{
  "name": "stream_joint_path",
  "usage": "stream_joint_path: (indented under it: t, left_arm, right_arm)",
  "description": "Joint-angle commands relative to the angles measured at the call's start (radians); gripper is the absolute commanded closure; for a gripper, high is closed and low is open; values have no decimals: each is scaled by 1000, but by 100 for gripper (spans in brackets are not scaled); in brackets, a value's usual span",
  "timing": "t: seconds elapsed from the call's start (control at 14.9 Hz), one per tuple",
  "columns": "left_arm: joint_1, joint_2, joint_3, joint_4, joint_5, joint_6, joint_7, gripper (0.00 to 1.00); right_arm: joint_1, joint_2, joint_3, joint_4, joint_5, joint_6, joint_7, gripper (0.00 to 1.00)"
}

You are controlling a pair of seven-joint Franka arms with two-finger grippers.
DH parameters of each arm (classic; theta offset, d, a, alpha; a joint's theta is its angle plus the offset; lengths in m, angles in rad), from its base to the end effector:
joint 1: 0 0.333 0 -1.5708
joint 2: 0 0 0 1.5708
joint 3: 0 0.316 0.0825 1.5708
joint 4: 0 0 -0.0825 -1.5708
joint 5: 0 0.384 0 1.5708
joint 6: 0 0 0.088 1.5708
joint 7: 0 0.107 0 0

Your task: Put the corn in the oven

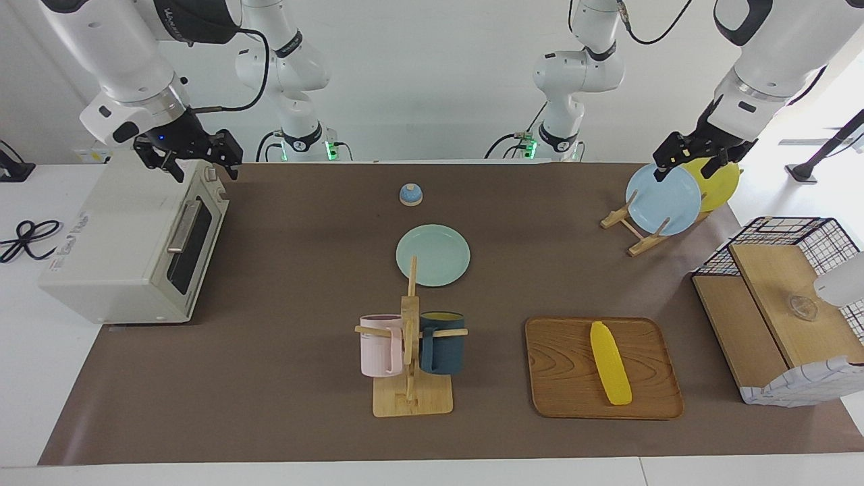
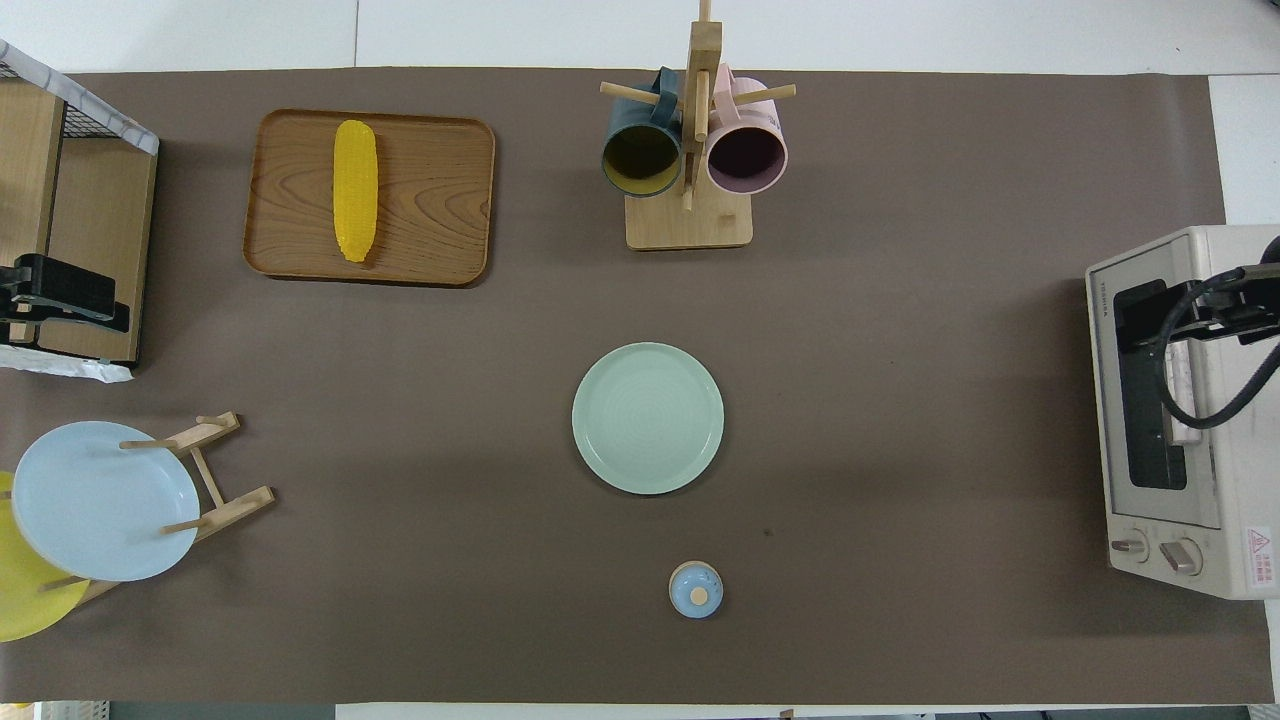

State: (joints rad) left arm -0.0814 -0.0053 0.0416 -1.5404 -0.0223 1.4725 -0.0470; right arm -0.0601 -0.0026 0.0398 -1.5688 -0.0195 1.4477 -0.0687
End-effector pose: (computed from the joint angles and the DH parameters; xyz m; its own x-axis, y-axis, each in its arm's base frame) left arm 0.5422 -0.0241 0.6333 0.9980 0.0051 -0.0635 0.0063 -0.9998 0.0195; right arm 0.5399 -0.0132 0.6168 0.9918 0.0461 -0.1193 0.0478 -0.9988 0.0114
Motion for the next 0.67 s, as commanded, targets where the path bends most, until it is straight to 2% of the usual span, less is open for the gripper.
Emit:
stream_joint_path:
  t: [0.0, 0.4, 0.47, 0.54, 0.6]
  left_arm:
    - [3, 4, -6, 11, 22, -12, 7, 0]
    - [3, 2, -8, 8, 22, -12, 7, 0]
    - [2, 2, -8, 6, 22, -8, 7, 0]
    - [2, 2, -8, -1, 21, 26, 10, 0]
    - [2, -4, -8, -19, 16, 61, 9, 0]
  right_arm:
    - [-10, -19, 5, -25, 6, 17, 13, 0]
    - [-49, -25, 5, -51, 9, 28, -14, 0]
    - [-53, -37, 5, -74, 10, 55, -34, 12]
    - [-53, -49, 3, -106, 9, 97, -48, 49]
    - [-56, -65, 3, -141, 9, 112, -49, 75]
